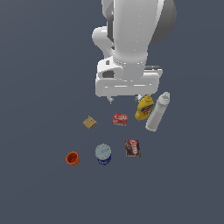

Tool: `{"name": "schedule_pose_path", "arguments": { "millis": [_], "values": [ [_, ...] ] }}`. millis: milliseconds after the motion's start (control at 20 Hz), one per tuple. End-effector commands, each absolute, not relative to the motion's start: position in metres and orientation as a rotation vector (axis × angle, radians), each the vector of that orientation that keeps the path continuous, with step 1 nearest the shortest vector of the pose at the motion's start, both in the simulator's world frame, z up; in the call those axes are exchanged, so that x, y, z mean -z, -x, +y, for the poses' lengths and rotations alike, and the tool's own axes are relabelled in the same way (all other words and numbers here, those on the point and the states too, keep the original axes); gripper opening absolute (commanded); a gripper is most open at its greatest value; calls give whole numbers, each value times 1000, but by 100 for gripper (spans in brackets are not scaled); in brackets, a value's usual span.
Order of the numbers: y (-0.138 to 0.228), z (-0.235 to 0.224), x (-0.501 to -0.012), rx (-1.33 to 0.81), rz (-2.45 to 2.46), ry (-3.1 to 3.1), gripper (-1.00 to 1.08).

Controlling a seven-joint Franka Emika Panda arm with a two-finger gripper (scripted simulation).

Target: Pick up a designated object from a clutter of objects.

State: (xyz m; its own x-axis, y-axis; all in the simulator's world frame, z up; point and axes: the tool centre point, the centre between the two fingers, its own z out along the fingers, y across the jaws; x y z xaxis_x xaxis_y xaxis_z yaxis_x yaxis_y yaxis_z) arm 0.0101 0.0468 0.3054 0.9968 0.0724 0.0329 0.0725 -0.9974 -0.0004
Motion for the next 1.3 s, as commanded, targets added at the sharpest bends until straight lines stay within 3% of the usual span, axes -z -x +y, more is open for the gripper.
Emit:
{"name": "schedule_pose_path", "arguments": {
  "millis": [0,650,1250],
  "values": [
    [-10,47,-305,52,-114,3138,100],
    [-21,46,-321,91,-60,3132,100],
    [-45,34,-293,72,134,3121,100]
  ]
}}
